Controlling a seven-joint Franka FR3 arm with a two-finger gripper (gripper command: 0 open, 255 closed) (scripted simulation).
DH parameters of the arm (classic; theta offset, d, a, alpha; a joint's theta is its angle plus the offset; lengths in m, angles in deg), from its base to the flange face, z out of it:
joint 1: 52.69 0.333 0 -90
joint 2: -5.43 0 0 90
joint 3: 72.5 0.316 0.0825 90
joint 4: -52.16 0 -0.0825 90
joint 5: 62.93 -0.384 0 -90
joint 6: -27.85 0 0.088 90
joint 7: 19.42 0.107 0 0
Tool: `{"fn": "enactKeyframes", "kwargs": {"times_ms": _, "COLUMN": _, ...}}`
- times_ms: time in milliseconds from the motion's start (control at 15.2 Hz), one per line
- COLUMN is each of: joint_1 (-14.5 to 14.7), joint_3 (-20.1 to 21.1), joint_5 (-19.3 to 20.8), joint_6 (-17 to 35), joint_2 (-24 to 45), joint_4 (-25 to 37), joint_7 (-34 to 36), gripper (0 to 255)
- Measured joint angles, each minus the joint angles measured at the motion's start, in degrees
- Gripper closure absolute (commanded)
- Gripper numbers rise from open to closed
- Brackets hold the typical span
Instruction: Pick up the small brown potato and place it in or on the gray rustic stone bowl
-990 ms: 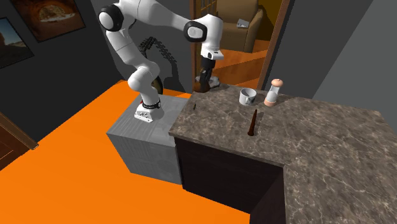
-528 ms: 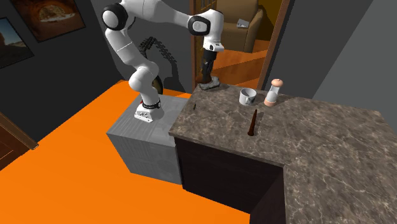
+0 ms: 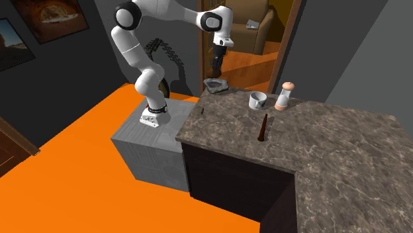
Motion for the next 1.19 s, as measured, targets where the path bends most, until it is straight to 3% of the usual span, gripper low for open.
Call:
{"fn": "enactKeyframes", "kwargs": {"times_ms": 594, "joint_1": 3.4, "joint_3": 9.64, "joint_5": -0.51, "joint_6": -2.47, "joint_2": 10.68, "joint_4": 11.03, "joint_7": 13.84, "gripper": 255}}
{"fn": "enactKeyframes", "kwargs": {"times_ms": 1188, "joint_1": 3.81, "joint_3": 10.65, "joint_5": -0.15, "joint_6": 3.63, "joint_2": 12.28, "joint_4": 6.12, "joint_7": 15.92, "gripper": 255}}
